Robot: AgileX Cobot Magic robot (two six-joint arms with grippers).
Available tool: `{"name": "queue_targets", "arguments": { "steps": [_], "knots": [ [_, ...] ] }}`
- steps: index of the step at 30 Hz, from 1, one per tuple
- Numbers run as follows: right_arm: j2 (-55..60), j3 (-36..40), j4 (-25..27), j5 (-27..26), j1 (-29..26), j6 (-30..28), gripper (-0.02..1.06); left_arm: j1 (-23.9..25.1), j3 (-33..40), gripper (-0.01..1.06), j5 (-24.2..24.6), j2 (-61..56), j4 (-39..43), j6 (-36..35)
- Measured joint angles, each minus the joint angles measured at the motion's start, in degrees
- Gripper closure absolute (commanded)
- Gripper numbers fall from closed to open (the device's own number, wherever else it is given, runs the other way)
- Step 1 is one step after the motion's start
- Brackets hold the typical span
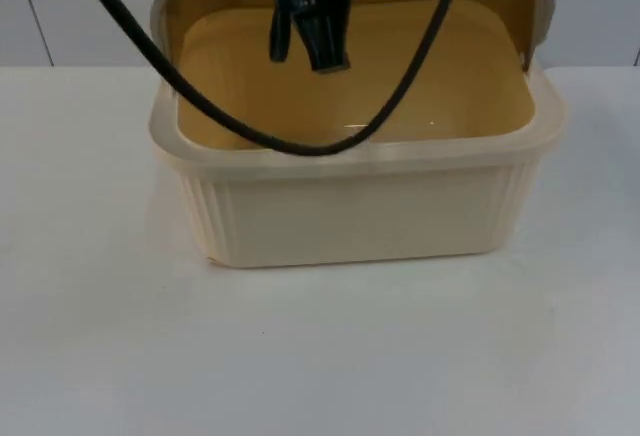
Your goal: Open the box lid with the left hand, place the block into the box with the right hand, then close the box lid with the left hand.
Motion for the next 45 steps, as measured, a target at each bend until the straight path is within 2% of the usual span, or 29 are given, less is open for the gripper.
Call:
{"name": "queue_targets", "arguments": {
  "steps": [8,13,18,23,28,35,39,40,45],
  "knots": [
    [0.0,0.0,0.0,0.0,0.0,0.0,-0.01,2.6,-2.8,1.05,-1.2,0.0,-0.5,-1.6],
    [0.0,0.0,0.0,0.0,0.0,0.0,-0.01,3.7,-4.9,1.05,1.0,0.0,-2.8,-4.2],
    [0.0,0.0,0.0,0.0,0.0,0.0,-0.01,4.1,-5.9,1.05,2.8,-2.5,-10.1,-6.1],
    [0.0,0.0,0.0,0.0,0.0,0.0,-0.01,4.1,-6.1,1.05,3.0,-7.5,-12.4,-10.4],
    [0.0,0.0,0.0,0.0,0.0,0.0,-0.01,4.1,-6.2,1.05,3.7,-14.1,-12.6,-18.0],
    [0.0,0.0,0.0,0.0,0.0,0.0,-0.01,5.7,-6.2,1.05,4.4,-19.8,-12.7,-21.5],
    [0.0,0.0,0.0,0.0,0.0,0.0,-0.01,11.5,-6.2,1.05,5.6,-23.5,-17.2,-22.1],
    [0.0,0.0,0.0,0.0,0.0,0.0,-0.01,11.5,-6.2,1.05,5.6,-23.5,-17.2,-22.1],
    [0.0,0.0,0.0,0.0,0.0,0.0,-0.01,21.3,-6.2,1.05,8.6,-27.4,-26.5,-22.3]
  ]
}}
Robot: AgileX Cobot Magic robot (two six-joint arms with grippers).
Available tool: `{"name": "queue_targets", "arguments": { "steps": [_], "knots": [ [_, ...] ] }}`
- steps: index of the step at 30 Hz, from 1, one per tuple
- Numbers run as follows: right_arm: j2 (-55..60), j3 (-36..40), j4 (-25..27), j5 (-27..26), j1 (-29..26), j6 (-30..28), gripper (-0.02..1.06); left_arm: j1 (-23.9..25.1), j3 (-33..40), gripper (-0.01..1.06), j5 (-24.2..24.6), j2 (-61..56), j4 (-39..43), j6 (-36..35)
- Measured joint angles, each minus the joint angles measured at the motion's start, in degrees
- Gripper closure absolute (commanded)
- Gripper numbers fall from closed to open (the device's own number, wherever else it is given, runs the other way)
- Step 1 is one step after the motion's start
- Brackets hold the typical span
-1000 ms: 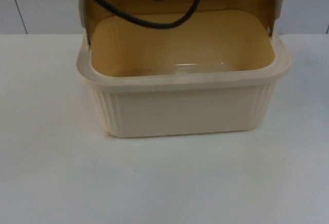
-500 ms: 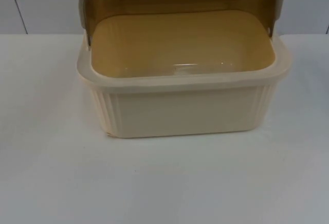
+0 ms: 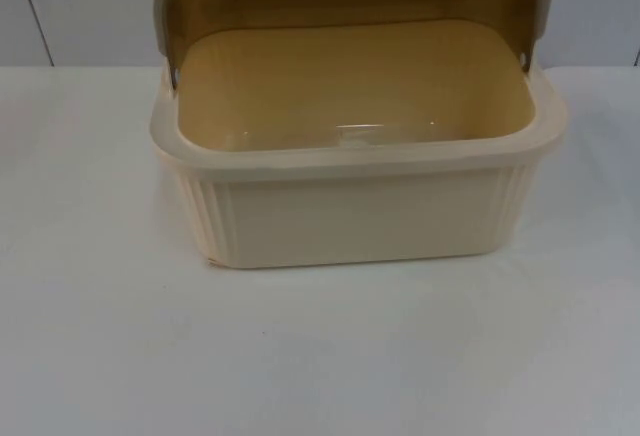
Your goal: Open the box lid with the left hand, place the block into the box with the right hand, then close the box lid with the left hand.
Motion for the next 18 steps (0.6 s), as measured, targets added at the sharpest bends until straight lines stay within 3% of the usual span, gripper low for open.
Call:
{"name": "queue_targets", "arguments": {
  "steps": [7,12,18],
  "knots": [
    [0.0,0.0,0.0,0.0,0.0,0.0,-0.01,8.0,2.7,1.05,1.4,-3.5,-2.0,0.4],
    [0.0,0.0,0.1,0.0,0.0,0.0,-0.01,14.2,10.6,1.05,-0.5,-10.1,-8.9,3.1],
    [0.0,0.0,0.5,0.0,0.0,0.0,-0.01,14.8,16.1,1.05,-0.3,-15.0,-17.6,9.5]
  ]
}}
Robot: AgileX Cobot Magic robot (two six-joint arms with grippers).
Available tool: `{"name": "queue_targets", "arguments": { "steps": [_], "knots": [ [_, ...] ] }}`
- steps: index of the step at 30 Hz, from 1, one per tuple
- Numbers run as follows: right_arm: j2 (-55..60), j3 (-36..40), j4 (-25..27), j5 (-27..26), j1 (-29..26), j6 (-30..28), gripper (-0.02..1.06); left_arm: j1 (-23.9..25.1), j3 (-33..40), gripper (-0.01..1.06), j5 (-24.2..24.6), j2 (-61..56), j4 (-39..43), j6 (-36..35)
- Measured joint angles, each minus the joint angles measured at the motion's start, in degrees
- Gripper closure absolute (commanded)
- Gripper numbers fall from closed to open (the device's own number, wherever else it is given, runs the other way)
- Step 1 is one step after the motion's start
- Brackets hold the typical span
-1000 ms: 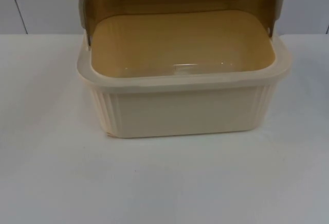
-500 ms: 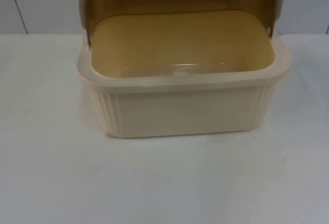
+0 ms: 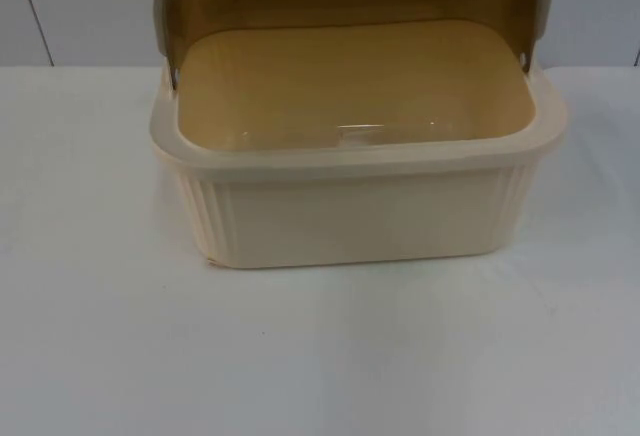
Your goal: Open the box lid with the left hand, place the block into the box with the right hand, then close the box lid with the left hand.
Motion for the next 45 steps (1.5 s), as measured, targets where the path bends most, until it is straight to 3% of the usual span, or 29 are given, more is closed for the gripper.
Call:
{"name": "queue_targets", "arguments": {
  "steps": [5,10,14,16,18,19,23,40,45],
  "knots": [
    [0.0,0.0,0.8,0.0,0.0,0.0,-0.01,0.0,5.6,1.05,0.6,-3.3,-6.1,2.8],
    [0.0,0.0,0.9,0.0,0.0,0.0,-0.01,0.0,6.2,1.05,-0.2,-3.7,-6.3,3.6],
    [0.0,0.0,1.0,0.0,0.0,0.1,-0.01,0.0,6.2,1.01,-0.6,-3.7,-5.8,-0.2],
    [0.0,0.0,1.0,0.0,0.0,0.1,-0.01,0.0,6.2,0.86,0.0,-3.7,-5.6,-1.6],
    [0.0,0.0,1.1,0.0,0.0,0.1,-0.01,0.0,6.2,0.57,0.1,-3.7,-5.6,-1.8],
    [0.0,0.0,1.2,0.0,0.0,0.1,-0.01,0.0,6.2,0.57,0.3,-3.7,-5.5,-2.1],
    [0.0,0.0,2.0,0.0,0.0,0.1,-0.01,0.0,6.2,0.01,0.3,-3.7,-5.5,-2.1],
    [0.9,0.0,2.5,-0.8,0.0,0.1,-0.01,0.0,6.2,0.00,0.1,-5.9,-6.9,-0.3],
    [6.5,0.0,2.5,-2.2,0.0,1.5,-0.01,0.0,6.2,0.00,0.1,-8.4,-6.9,1.1]
  ]
}}
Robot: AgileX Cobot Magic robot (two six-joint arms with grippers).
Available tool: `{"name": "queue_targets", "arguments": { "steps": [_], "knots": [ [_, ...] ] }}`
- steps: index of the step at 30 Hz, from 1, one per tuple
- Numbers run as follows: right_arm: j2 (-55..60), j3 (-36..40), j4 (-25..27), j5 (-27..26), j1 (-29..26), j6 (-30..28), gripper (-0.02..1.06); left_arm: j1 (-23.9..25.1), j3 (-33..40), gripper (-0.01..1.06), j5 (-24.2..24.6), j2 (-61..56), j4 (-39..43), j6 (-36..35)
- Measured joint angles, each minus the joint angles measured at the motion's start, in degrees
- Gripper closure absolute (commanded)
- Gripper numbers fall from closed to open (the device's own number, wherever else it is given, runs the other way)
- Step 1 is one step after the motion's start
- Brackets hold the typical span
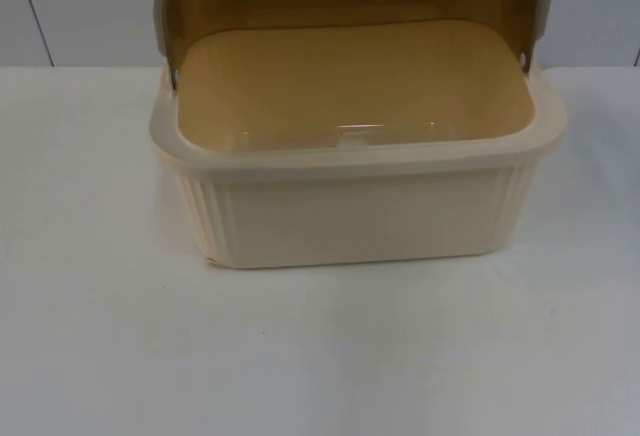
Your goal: Open the box lid with the left hand, place the block into the box with the right hand, then close the box lid with the left hand.
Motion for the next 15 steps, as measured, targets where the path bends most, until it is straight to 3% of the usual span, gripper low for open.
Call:
{"name": "queue_targets", "arguments": {
  "steps": [6,12,15],
  "knots": [
    [7.0,0.0,0.0,-3.9,-0.5,3.7,-0.01,0.0,0.0,0.00,0.3,-0.7,0.0,0.8],
    [14.3,0.0,4.0,-5.7,-5.9,5.2,-0.01,0.0,0.1,0.00,1.0,-0.7,0.0,1.4],
    [17.4,1.3,15.2,-7.2,-9.9,-1.9,-0.01,0.0,0.1,0.00,1.2,-0.7,0.0,1.4]
  ]
}}
